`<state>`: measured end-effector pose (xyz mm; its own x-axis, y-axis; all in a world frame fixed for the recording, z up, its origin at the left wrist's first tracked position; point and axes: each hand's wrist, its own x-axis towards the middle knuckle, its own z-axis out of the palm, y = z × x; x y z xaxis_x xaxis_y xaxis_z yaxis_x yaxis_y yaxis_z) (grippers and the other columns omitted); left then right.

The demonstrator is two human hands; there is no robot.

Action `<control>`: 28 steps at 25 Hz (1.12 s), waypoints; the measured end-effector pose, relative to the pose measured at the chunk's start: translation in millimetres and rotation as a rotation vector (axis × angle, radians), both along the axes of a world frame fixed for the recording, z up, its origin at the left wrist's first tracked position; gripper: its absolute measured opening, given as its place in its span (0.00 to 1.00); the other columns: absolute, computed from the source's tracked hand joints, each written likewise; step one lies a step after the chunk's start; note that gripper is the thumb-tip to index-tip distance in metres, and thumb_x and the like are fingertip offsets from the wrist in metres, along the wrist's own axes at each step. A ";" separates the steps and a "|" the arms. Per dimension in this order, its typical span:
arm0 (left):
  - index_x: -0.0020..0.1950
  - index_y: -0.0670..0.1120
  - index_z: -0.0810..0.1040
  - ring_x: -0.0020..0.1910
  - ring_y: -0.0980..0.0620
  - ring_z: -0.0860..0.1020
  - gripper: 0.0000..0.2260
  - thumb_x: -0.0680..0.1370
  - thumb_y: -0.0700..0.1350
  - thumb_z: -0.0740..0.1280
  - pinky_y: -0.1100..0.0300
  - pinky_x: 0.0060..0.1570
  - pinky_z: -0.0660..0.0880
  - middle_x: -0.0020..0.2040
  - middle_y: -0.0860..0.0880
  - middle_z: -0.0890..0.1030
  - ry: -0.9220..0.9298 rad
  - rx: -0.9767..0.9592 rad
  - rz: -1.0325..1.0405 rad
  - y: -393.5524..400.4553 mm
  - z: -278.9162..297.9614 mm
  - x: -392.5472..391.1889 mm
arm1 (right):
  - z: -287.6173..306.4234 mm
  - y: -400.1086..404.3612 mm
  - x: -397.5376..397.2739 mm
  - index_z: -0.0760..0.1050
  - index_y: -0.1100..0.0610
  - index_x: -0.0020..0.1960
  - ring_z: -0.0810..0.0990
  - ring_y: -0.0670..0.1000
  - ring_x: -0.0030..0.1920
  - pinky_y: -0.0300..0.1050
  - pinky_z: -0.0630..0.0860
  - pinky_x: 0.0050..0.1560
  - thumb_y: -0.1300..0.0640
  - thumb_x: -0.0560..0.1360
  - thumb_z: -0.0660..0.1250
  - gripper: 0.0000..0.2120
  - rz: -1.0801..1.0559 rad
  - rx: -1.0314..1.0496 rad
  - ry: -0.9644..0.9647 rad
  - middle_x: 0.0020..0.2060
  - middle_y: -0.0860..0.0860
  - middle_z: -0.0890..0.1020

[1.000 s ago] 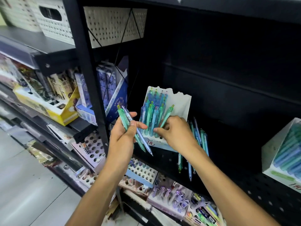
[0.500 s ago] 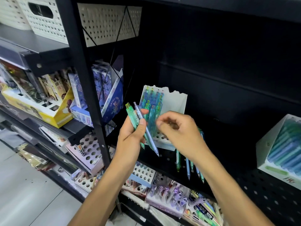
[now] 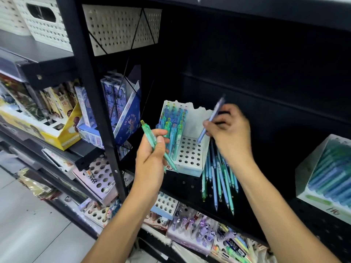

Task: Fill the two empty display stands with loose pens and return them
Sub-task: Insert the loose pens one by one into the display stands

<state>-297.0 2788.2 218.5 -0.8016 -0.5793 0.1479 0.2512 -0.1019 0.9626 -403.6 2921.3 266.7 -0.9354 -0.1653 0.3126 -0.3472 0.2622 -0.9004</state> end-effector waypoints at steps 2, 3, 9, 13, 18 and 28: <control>0.53 0.52 0.77 0.39 0.61 0.74 0.11 0.85 0.41 0.57 0.65 0.37 0.71 0.45 0.54 0.78 -0.015 -0.001 0.002 -0.2 -0.2 -0.2 | -10.2 -19.5 -14.7 0.73 0.51 0.49 0.84 0.47 0.39 0.52 0.82 0.47 0.58 0.76 0.72 0.08 -0.069 0.138 0.100 0.40 0.45 0.83; 0.53 0.52 0.77 0.39 0.60 0.74 0.11 0.85 0.41 0.57 0.64 0.37 0.71 0.45 0.54 0.78 -0.021 -0.002 -0.004 0.4 -0.2 0.0 | -16.2 -29.8 -20.1 0.73 0.52 0.49 0.83 0.46 0.39 0.51 0.82 0.46 0.57 0.77 0.71 0.06 -0.082 0.201 0.136 0.39 0.44 0.83; 0.53 0.53 0.77 0.40 0.62 0.76 0.10 0.85 0.42 0.57 0.62 0.40 0.71 0.46 0.53 0.79 -0.053 -0.018 -0.003 -6.5 -3.9 2.7 | -26.6 -52.5 -34.1 0.71 0.54 0.49 0.77 0.41 0.38 0.27 0.67 0.35 0.59 0.79 0.68 0.05 -0.102 0.348 0.134 0.41 0.45 0.80; 0.53 0.53 0.78 0.41 0.60 0.76 0.11 0.85 0.42 0.57 0.60 0.41 0.71 0.45 0.53 0.80 -0.043 -0.010 -0.016 -8.4 -5.2 1.7 | -26.6 -54.3 -30.5 0.72 0.56 0.50 0.79 0.47 0.40 0.41 0.76 0.42 0.62 0.78 0.66 0.03 -0.073 0.387 0.101 0.41 0.48 0.80; 0.53 0.53 0.78 0.41 0.59 0.76 0.11 0.85 0.41 0.57 0.62 0.40 0.72 0.44 0.54 0.80 -0.031 -0.010 -0.047 -4.3 -4.4 -1.1 | -24.6 -56.9 -27.6 0.73 0.59 0.50 0.80 0.58 0.48 0.45 0.73 0.43 0.67 0.75 0.62 0.06 -0.019 0.785 0.108 0.47 0.56 0.81; 0.53 0.53 0.79 0.44 0.54 0.75 0.12 0.85 0.41 0.57 0.61 0.39 0.70 0.43 0.52 0.79 -0.008 -0.016 -0.169 6.6 -0.4 -7.1 | 6.9 -40.7 -38.2 0.81 0.55 0.53 0.82 0.51 0.41 0.41 0.71 0.40 0.50 0.80 0.65 0.10 0.015 0.600 0.351 0.42 0.50 0.84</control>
<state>-304.1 2794.7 218.1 -0.8887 -0.4334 0.1495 0.2243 -0.1267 0.9662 -441.9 2880.6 273.6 -0.7921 -0.4160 0.4467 -0.5987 0.6722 -0.4356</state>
